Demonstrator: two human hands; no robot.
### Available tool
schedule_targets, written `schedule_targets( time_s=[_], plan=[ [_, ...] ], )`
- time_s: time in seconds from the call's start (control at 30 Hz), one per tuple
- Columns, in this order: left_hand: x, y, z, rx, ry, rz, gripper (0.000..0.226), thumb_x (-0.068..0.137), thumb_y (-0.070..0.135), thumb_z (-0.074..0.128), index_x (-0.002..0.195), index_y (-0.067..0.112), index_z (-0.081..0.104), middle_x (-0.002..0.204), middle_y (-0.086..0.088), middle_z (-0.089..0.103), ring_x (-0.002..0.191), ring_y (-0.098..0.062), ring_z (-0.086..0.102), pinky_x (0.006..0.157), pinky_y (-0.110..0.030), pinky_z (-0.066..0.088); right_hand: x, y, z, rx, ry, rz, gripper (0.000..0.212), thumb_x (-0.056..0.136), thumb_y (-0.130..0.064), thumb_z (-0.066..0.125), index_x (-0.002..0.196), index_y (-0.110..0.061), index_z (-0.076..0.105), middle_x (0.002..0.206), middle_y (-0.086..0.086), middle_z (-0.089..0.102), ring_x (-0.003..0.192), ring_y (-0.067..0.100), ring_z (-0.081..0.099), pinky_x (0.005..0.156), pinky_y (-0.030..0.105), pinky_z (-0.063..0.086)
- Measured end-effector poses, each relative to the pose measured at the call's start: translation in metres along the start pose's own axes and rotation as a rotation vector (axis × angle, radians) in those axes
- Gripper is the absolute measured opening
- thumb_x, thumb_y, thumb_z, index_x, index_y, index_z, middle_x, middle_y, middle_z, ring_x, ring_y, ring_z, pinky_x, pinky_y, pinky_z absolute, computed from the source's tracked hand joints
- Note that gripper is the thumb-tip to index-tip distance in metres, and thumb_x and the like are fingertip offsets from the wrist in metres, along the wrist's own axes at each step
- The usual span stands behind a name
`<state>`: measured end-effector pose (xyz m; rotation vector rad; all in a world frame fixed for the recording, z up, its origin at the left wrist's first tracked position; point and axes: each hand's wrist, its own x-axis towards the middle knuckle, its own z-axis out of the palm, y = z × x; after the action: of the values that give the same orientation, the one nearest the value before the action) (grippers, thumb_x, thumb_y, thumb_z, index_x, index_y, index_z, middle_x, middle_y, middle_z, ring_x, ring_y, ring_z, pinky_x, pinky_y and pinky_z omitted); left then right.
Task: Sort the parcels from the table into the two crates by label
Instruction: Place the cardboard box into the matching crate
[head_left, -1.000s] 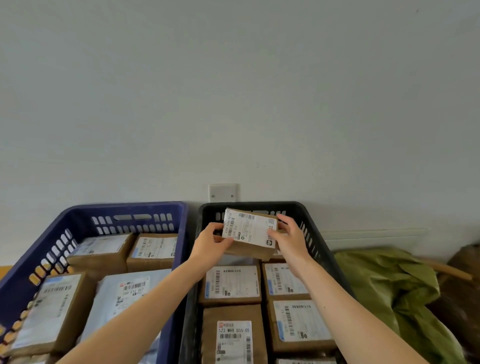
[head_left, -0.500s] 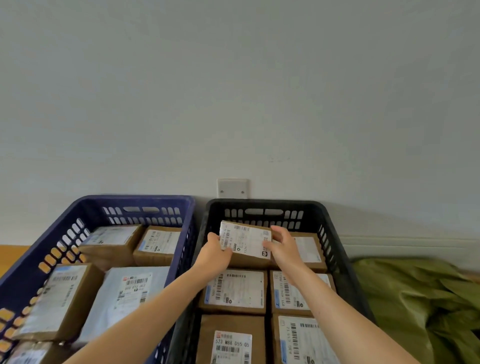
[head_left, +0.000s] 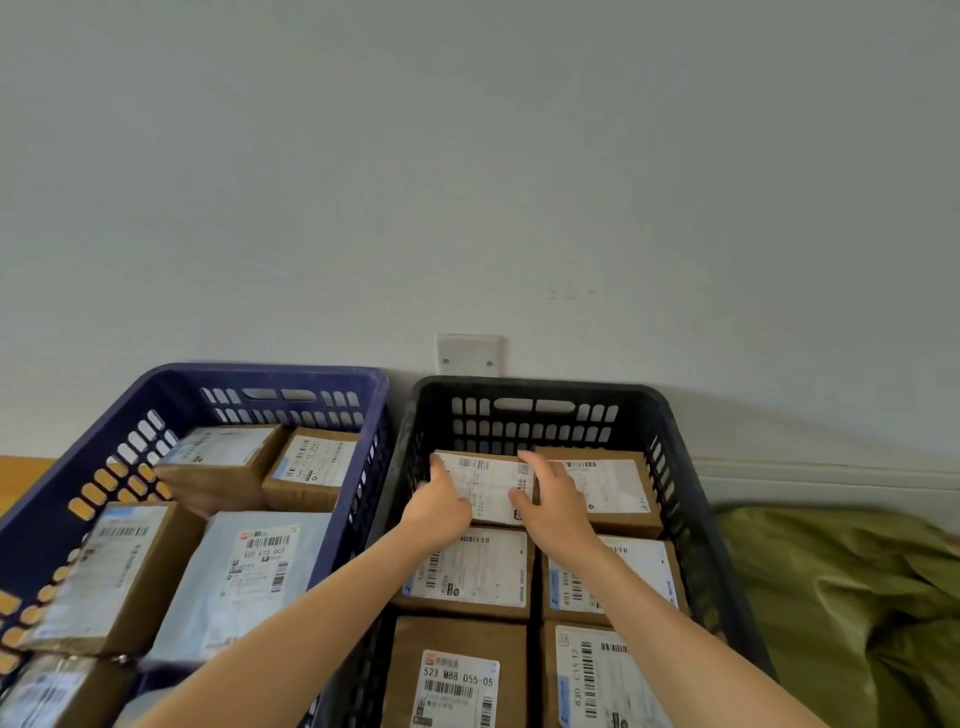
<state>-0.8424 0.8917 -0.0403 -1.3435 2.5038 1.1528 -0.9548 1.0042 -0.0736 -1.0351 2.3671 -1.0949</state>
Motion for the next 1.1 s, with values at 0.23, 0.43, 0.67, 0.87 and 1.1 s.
schedule_targets(
  time_s=[0.23, 0.43, 0.67, 0.87, 1.1],
  plan=[
    [0.006, -0.006, 0.019, 0.171, -0.011, 0.075, 0.066, 0.101, 0.035, 0.036, 0.153, 0.03, -0.005, 0.157, -0.022, -0.004, 0.124, -0.034, 0.047, 0.1, -0.043, 0.044, -0.002, 0.012, -0.001, -0.422, -0.128, -0.044, 0.061, 0.1, -0.048, 0.036, 0.153, -0.032, 0.011, 0.162, -0.001, 0.003, 0.149, 0.02, -0.005, 0.119, 0.041, -0.003],
    [0.007, -0.012, 0.041, 0.409, -0.04, 0.17, 0.054, 0.102, 0.047, 0.017, 0.151, 0.042, -0.005, 0.159, -0.003, -0.023, 0.146, -0.038, -0.008, 0.117, -0.051, 0.004, -0.003, 0.02, 0.0, -0.598, -0.215, -0.047, 0.061, 0.101, -0.05, 0.023, 0.154, -0.031, -0.001, 0.161, -0.001, -0.012, 0.148, 0.02, -0.014, 0.12, 0.042, -0.008],
    [0.016, -0.021, 0.048, 0.501, -0.081, 0.131, 0.055, 0.101, 0.05, 0.009, 0.151, 0.037, -0.012, 0.158, -0.004, -0.023, 0.146, -0.03, -0.018, 0.118, -0.048, -0.001, -0.002, 0.018, 0.007, -0.679, -0.301, -0.009, 0.057, 0.103, -0.047, 0.013, 0.153, -0.03, -0.008, 0.16, -0.002, -0.018, 0.147, 0.019, -0.018, 0.12, 0.041, -0.009],
    [0.019, -0.023, 0.051, 0.506, -0.055, 0.136, 0.056, 0.101, 0.051, 0.008, 0.152, 0.036, -0.012, 0.16, -0.005, -0.018, 0.147, -0.031, -0.014, 0.118, -0.049, 0.001, -0.006, 0.024, 0.009, -0.686, -0.255, -0.053, 0.055, 0.104, -0.045, 0.011, 0.154, -0.027, 0.001, 0.162, -0.004, -0.008, 0.148, 0.017, -0.011, 0.119, 0.039, -0.006],
    [0.02, -0.028, 0.066, 0.54, 0.111, 0.151, 0.054, 0.102, 0.047, 0.008, 0.152, 0.035, -0.009, 0.161, -0.002, -0.014, 0.148, -0.026, -0.012, 0.12, -0.047, 0.0, -0.008, 0.032, 0.022, -0.689, -0.16, -0.09, 0.056, 0.103, -0.045, 0.01, 0.154, -0.025, 0.003, 0.162, -0.003, -0.004, 0.149, 0.017, -0.01, 0.12, 0.039, -0.005]
  ],
)
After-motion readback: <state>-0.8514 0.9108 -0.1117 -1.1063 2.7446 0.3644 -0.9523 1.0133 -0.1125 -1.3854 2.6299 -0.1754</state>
